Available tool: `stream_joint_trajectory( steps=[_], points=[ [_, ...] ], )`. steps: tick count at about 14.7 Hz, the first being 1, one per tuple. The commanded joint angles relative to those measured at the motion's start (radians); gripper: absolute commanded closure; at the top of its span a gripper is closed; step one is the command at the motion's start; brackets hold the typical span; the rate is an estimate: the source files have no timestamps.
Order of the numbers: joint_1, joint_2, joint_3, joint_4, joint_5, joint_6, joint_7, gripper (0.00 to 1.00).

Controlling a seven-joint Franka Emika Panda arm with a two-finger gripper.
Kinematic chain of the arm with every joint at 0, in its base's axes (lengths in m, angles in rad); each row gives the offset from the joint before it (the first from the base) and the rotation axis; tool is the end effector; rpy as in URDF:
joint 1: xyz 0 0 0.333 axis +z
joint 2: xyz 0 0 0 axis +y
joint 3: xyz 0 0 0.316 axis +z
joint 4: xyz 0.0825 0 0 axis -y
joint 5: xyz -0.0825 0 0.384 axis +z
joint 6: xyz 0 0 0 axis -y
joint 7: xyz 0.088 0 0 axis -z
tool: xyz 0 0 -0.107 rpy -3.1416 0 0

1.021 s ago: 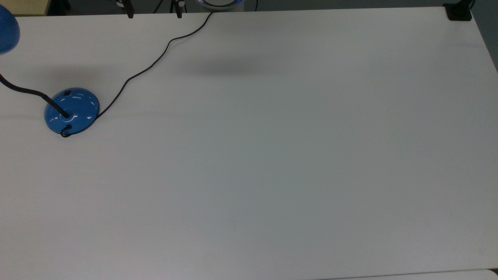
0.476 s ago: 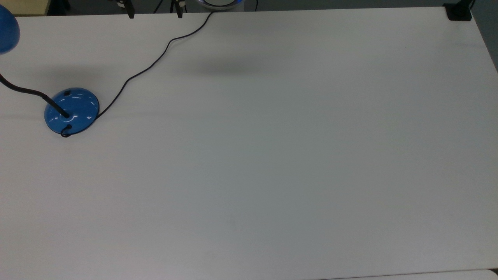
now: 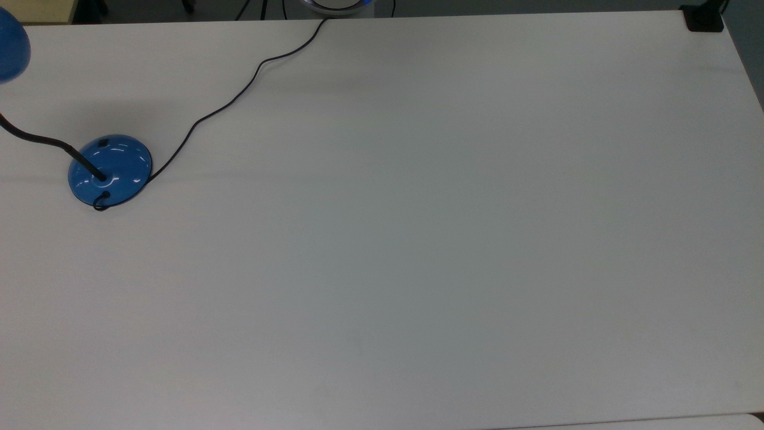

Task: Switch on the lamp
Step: 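Move the gripper down toward the switch on the blue lamp base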

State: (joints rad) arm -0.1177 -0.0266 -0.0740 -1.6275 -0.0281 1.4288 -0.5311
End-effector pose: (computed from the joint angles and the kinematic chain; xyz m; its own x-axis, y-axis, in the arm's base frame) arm 0.5184 -0.1045 0.6015 0.9294 0.3322 -0.1609 0.3260 -0.9432 -0.0642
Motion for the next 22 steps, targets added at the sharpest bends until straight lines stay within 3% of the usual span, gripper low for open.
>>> stream_joint_trajectory(
  steps=[1, 5, 10, 12, 14, 16, 22],
  points=[
    [-0.074, -0.038, -0.004, -0.104, -0.023, 0.022, -0.172, 0.0],
    [-0.16, -0.105, -0.007, -0.26, -0.021, 0.217, -0.286, 0.0],
    [-0.264, -0.107, -0.007, -0.512, -0.012, 0.673, -0.302, 0.11],
    [-0.289, -0.093, -0.007, -0.586, -0.009, 0.838, -0.3, 0.28],
    [-0.31, -0.049, -0.007, -0.603, 0.031, 0.93, -0.274, 0.65],
    [-0.315, -0.004, -0.009, -0.595, 0.123, 0.991, -0.27, 0.98],
    [-0.338, 0.134, -0.007, -0.588, 0.23, 1.277, -0.268, 1.0]
  ],
)
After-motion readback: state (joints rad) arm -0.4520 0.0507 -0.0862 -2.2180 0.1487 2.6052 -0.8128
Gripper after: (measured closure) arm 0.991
